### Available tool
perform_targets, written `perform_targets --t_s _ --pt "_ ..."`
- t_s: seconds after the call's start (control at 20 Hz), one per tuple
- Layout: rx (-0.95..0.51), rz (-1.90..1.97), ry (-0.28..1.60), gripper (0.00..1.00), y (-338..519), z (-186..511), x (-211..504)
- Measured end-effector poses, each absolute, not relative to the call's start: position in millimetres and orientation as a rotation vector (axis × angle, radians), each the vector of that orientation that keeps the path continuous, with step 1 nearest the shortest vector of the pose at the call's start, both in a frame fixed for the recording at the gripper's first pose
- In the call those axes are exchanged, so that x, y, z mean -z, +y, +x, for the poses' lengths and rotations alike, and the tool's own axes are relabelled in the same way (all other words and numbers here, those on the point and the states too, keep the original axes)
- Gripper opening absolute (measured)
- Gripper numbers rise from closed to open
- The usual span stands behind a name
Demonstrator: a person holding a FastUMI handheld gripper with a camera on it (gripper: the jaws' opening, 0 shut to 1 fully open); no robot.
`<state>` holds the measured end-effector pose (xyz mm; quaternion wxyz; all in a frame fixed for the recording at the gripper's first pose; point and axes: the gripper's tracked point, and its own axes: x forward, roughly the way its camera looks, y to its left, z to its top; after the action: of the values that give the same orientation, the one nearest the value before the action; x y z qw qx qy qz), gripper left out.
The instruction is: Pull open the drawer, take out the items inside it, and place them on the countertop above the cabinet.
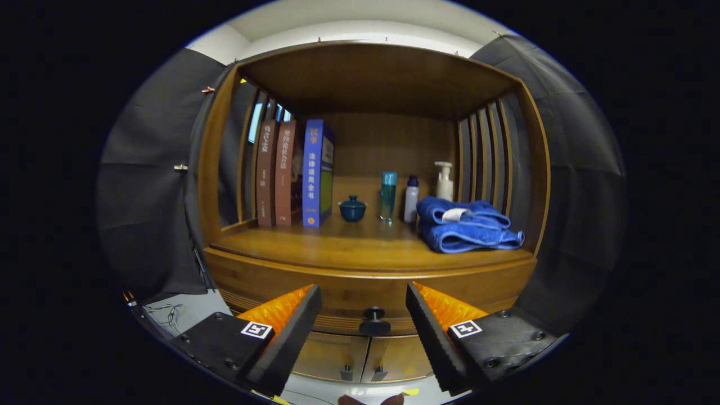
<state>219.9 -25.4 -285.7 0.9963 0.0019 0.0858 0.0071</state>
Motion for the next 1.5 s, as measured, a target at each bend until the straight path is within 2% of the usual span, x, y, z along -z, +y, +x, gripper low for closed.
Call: perform_targets --t_s 0.25,0.4,0.55,0.6,0.8,0.85,0.95,1.5 --pt "-0.016 0.042 0.23 0.99 -21 234 322" --pt "-0.01 0.049 0.274 0.92 -22 236 342" --pt "0.004 0.057 0.297 0.76 -29 244 355" --pt "0.011 0.069 0.285 0.63 -32 246 354" --pt "0.014 0.05 0.261 0.38 -31 247 354" --pt "0.008 0.035 0.253 0.38 -31 247 351" --pt "-0.006 0.044 0.266 0.3 -31 243 355" --pt "-0.034 0.07 0.257 0.29 -35 165 350"
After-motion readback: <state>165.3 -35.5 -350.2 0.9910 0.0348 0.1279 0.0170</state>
